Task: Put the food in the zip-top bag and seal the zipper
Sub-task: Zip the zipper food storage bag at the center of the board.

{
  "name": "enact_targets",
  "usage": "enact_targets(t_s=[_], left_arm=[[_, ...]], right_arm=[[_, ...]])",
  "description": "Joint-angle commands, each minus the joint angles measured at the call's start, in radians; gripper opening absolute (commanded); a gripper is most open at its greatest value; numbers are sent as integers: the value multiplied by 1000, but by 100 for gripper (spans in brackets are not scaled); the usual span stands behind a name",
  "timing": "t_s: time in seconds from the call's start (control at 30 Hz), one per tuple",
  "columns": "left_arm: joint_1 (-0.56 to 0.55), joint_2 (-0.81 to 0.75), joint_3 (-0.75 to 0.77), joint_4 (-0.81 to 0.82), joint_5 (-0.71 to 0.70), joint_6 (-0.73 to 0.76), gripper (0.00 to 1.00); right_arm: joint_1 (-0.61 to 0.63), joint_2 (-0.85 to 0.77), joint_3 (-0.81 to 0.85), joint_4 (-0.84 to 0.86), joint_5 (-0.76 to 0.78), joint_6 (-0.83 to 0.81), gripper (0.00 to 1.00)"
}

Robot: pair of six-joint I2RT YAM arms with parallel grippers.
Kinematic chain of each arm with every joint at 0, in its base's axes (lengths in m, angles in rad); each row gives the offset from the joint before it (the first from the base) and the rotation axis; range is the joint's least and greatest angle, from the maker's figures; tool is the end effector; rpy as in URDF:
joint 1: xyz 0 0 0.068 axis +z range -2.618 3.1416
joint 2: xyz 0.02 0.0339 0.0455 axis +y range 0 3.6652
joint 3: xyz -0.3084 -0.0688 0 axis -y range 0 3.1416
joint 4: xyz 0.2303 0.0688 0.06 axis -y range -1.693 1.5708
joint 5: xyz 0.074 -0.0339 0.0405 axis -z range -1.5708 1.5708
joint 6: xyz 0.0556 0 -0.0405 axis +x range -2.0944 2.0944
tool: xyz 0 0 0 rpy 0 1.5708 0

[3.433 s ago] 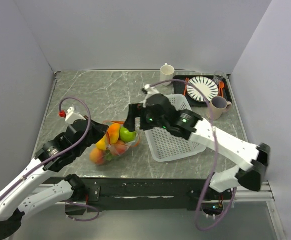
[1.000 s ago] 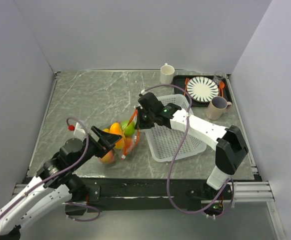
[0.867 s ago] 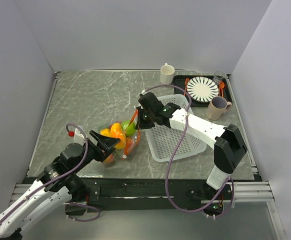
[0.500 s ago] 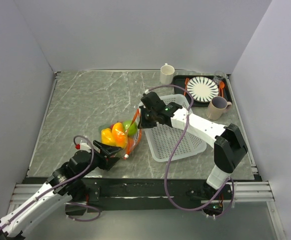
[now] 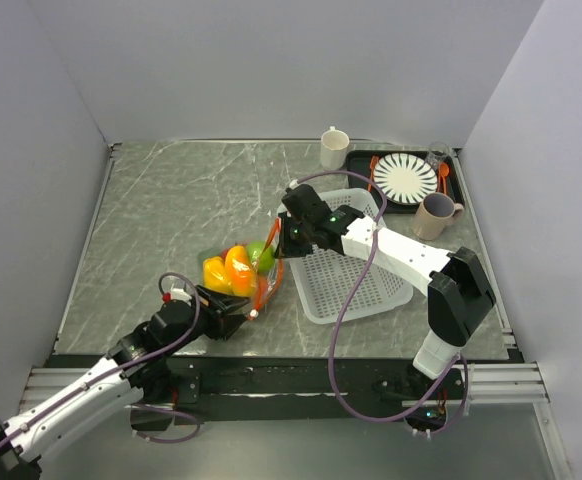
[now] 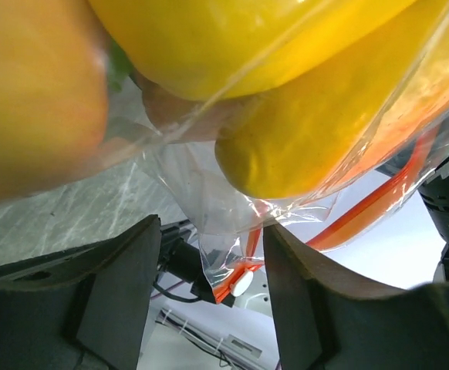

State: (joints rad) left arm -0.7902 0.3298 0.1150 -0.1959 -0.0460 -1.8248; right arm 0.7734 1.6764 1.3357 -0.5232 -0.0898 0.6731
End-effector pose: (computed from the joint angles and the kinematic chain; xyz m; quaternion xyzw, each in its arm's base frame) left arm 0.0615 -0.0584 0.1712 -0.4245 0.7206 -0.5240 0.1612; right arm 0.2639 0.2646 0.3014 -0.0625 0.9353 0.2604 0.2314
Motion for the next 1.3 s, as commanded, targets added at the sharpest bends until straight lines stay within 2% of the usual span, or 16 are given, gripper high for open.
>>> enact_targets(t_s=[0.0,0.2,0.23,0.33,0.47,0.53,0.8,0.93,0.97,1.0,1.07,1.13,1.27], left_arm=[[-30,28,25,133,-14,-34,58],[-55,46,20,179,-61,-59,40],[-57,54,17,182,-61,-62,32],[-63,74,15,187,-64,-68,17],[-72,80,25,179,-68,-71,4],[-73,66,25,162,-75,-74,1],[-75,-9,11,108,-94,-71,1],[-75,-37,11,104,-106,-51,1],[-75,-37,12,92,-106,-42,1],[-75,-37,17,87,-109,-38,1],[-75,-35,17,88,-110,-31,1],[-75,-32,5,108,-109,-34,1],[-75,-18,-3,148,-106,-31,1]], right_arm=[[-5,-12,-4,42,-7,13,0],[-3,-29,-26,38,-18,8,0],[-3,-33,-29,41,-21,6,0],[1,-38,-46,42,-30,6,0],[4,-43,-58,48,-33,8,0],[6,-46,-53,40,-28,6,0],[3,-66,-44,28,-4,0,1],[-2,-90,-29,6,12,-3,23],[-6,-102,-29,2,13,0,30],[-8,-133,-29,-1,19,2,42],[-13,-167,-39,-11,50,11,55],[-17,-219,-50,-26,71,16,62],[-20,-312,-101,-38,85,46,66]])
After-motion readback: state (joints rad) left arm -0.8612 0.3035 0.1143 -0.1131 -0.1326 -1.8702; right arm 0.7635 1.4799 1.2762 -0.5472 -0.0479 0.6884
